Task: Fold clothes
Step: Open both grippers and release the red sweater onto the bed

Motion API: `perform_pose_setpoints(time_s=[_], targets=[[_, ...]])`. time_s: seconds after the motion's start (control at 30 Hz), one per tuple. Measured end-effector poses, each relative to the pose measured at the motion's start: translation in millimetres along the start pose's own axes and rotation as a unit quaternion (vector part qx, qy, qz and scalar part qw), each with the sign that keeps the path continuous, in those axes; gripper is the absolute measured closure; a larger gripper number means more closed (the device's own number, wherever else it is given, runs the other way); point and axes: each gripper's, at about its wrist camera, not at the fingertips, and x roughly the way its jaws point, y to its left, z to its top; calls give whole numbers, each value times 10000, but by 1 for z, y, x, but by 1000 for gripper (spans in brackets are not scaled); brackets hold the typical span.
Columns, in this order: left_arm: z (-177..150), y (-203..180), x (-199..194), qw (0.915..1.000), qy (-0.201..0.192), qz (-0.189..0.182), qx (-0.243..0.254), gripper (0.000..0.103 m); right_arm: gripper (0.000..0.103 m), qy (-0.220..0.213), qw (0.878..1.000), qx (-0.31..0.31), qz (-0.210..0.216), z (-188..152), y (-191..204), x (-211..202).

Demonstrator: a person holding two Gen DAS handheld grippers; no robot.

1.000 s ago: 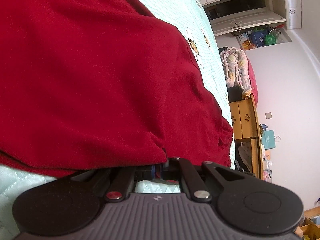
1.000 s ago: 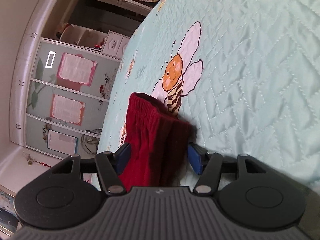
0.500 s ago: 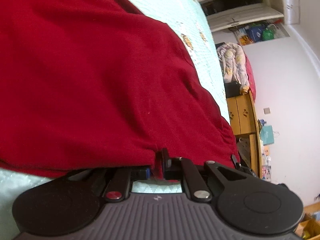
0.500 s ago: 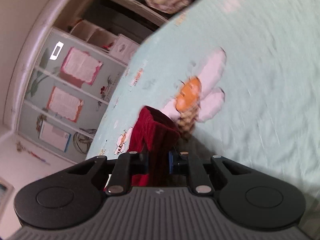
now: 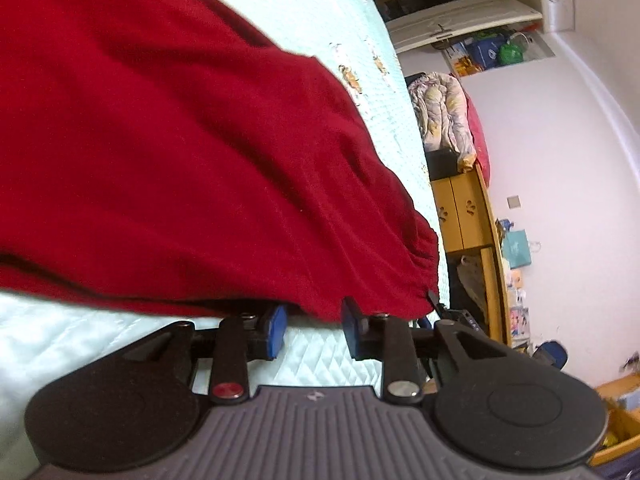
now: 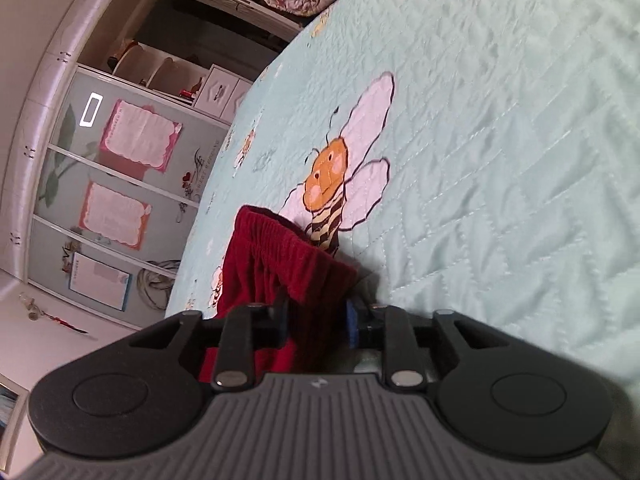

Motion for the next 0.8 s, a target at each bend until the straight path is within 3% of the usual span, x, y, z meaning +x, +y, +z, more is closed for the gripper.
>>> perform_pose_setpoints(time_s=[0.1, 0.17, 0.23, 0.3, 0.37, 0.47, 0.6, 0.8], targets=[[2, -12, -21, 9992, -42, 100, 388, 71, 69, -508, 9979, 37, -412, -2, 2, -26], [5, -30, -35, 9929, -146, 662, 976, 66, 67, -873, 9920, 13, -911, -5, 10, -45], [8, -47, -48, 9770, -391, 1399, 1564, 61, 67, -1105, 9849, -389, -1275, -13, 29, -57], [14, -57, -58, 9556, -689, 2096, 1953, 52, 67, -1130, 9793, -1006, -1346, -30, 59, -60], [22, -63, -64, 9322, -898, 2713, 2222, 47, 67, -835, 9738, -1766, -1168, -55, 94, -48], [33, -60, -69, 9121, -987, 3233, 2322, 46, 67, -117, 9542, -2877, -811, -115, 150, -16], [47, -46, -78, 8974, -1047, 3640, 2265, 43, 66, 1070, 9164, -3852, -174, -208, 214, 33], [68, -23, -99, 8793, -1269, 4104, 2056, 43, 66, 1469, 8813, -4491, 8, -278, 245, 58]])
